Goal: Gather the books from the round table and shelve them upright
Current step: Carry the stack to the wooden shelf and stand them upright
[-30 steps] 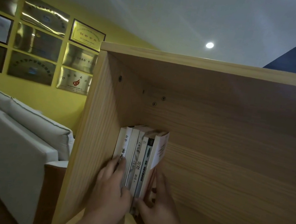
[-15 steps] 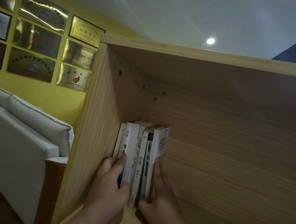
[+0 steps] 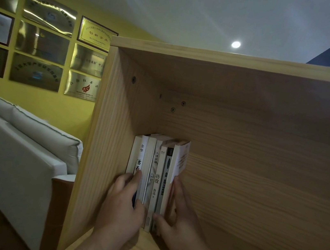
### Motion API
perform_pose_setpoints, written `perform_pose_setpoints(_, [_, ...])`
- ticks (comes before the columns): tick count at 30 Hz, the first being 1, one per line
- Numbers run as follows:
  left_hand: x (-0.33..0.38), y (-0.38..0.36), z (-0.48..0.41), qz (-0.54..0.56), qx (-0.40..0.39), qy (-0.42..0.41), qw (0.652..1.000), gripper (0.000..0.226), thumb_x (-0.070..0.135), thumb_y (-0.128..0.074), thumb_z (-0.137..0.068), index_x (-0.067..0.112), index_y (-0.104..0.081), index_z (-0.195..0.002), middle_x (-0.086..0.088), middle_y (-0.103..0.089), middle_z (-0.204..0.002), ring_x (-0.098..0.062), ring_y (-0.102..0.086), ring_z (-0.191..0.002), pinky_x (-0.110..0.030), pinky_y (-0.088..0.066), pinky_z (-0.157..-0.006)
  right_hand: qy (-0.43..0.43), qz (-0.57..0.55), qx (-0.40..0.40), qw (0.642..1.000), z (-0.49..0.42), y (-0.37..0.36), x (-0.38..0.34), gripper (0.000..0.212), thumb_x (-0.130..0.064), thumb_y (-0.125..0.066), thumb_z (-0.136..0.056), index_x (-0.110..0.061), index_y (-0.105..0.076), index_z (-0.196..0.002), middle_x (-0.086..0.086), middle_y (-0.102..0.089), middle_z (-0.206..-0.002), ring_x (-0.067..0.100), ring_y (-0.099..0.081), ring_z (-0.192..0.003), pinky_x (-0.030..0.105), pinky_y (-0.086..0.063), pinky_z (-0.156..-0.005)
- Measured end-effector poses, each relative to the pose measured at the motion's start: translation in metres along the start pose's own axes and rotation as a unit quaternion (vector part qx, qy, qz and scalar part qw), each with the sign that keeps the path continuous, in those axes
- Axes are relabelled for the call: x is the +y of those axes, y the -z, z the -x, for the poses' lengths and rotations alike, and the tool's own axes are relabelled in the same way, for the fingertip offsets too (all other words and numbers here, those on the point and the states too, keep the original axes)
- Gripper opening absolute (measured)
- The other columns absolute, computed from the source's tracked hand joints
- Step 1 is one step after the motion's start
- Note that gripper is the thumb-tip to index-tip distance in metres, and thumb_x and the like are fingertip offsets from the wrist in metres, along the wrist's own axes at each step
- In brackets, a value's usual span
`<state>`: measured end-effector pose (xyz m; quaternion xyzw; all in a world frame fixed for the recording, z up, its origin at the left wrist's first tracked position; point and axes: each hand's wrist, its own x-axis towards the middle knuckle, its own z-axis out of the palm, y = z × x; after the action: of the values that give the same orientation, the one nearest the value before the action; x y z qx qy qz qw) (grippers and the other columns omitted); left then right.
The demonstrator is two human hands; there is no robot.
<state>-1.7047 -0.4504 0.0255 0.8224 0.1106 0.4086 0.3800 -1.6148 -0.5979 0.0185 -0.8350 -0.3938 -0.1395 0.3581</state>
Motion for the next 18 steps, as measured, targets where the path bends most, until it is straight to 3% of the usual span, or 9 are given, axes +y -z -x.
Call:
perform_pose_setpoints(8, [-0.0009, -0.0019, -0.0006, -0.016, -0.016, 0.012, 1.0, 0.069, 0.017, -0.054, -0.095, 0.03, -0.026, -0.156, 0.013, -0.022, -0.151, -0.01, -0.031, -0.139, -0.03, -0.042, -0.112, -0.006, 0.025, -0.028, 0.999, -0.001, 0.0023, -0.0019, 0.097, -0.036, -0.058, -0.092, -0.042, 0.015, -0.155, -0.023, 0.007, -0.165, -0.007, -0.004, -0.146, 0.01, -0.013, -0.112])
perform_pose_setpoints(14, [-0.0002, -0.0013, -0.0004, 0.013, -0.011, 0.023, 1.0, 0.069, 0.016, -0.057, -0.092, 0.037, -0.03, -0.152, 0.017, -0.026, -0.148, -0.011, -0.04, -0.134, -0.035, -0.048, -0.107, -0.024, -0.017, -0.001, 1.0, 0.0005, 0.0039, -0.0026, 0.109, -0.045, -0.072, -0.078, -0.04, 0.003, -0.158, -0.019, -0.016, -0.162, -0.004, -0.02, -0.145, 0.02, -0.021, -0.116])
perform_pose_setpoints(18, [-0.0008, -0.0014, -0.0011, 0.014, -0.012, 0.028, 0.999, 0.069, 0.016, -0.056, -0.091, 0.037, -0.03, -0.152, 0.017, -0.027, -0.148, -0.011, -0.041, -0.133, -0.036, -0.05, -0.106, -0.024, -0.023, 0.001, 0.999, 0.001, 0.006, -0.0046, 0.107, -0.046, -0.073, -0.078, -0.041, -0.001, -0.157, -0.019, -0.019, -0.16, -0.001, -0.024, -0.143, 0.024, -0.026, -0.116])
